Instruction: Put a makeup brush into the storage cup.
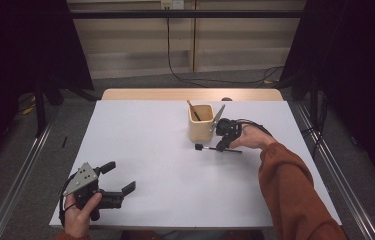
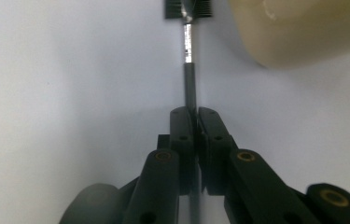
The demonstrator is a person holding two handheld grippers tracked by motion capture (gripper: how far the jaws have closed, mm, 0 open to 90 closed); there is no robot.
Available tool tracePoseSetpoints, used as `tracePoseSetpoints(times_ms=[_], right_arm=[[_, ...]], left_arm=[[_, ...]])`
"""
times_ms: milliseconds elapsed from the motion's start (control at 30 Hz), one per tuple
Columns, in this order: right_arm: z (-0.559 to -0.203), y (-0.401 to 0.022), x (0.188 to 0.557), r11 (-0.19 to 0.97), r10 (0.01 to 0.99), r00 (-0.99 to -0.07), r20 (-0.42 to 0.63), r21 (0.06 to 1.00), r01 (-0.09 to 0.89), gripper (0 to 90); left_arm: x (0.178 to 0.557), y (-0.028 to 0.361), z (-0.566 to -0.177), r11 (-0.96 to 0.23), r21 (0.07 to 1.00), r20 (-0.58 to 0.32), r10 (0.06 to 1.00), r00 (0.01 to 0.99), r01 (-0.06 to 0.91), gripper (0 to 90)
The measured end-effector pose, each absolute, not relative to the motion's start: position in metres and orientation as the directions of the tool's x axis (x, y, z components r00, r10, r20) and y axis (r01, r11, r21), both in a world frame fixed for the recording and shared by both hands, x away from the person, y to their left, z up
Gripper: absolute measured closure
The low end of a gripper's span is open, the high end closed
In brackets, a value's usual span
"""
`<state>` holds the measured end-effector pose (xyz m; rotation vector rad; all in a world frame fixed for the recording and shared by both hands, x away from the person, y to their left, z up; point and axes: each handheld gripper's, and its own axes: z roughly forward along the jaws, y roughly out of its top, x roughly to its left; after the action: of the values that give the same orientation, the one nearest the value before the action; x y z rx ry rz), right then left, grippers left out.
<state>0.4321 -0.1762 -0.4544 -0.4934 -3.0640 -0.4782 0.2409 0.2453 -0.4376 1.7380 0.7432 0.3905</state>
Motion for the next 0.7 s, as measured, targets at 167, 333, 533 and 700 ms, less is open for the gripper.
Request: tracePoseSetpoints(times_ms=[167, 333, 533, 700], right_arm=[[-0.4546, -0.1754, 0.4319, 0.906, 0.302, -0.952, 0.047, 0.298, 0.302, 86.2], [-0.4541, -0.1762, 0.4317, 0.907, 0.301, -0.953, 0.047, 0.296, 0.301, 86.3], [-0.454, -0.1771, 0.4327, 0.903, 0.305, -0.951, 0.055, 0.302, 0.307, 86.3], [-0.4525, -0.1784, 0.4308, 0.904, 0.306, -0.949, 0.076, 0.288, 0.315, 86.2]], left_arm=[[0.2412, 0.2452, -0.4378, -0.148, 0.948, -0.119, 0.657, 0.745, 0.282, 1.9], [0.2414, 0.2453, -0.438, -0.147, 0.948, -0.119, 0.656, 0.745, 0.281, 2.0], [0.2417, 0.2458, -0.4382, -0.145, 0.949, -0.12, 0.658, 0.743, 0.282, 1.9], [0.2419, 0.2455, -0.4382, -0.144, 0.949, -0.121, 0.658, 0.743, 0.282, 1.9]])
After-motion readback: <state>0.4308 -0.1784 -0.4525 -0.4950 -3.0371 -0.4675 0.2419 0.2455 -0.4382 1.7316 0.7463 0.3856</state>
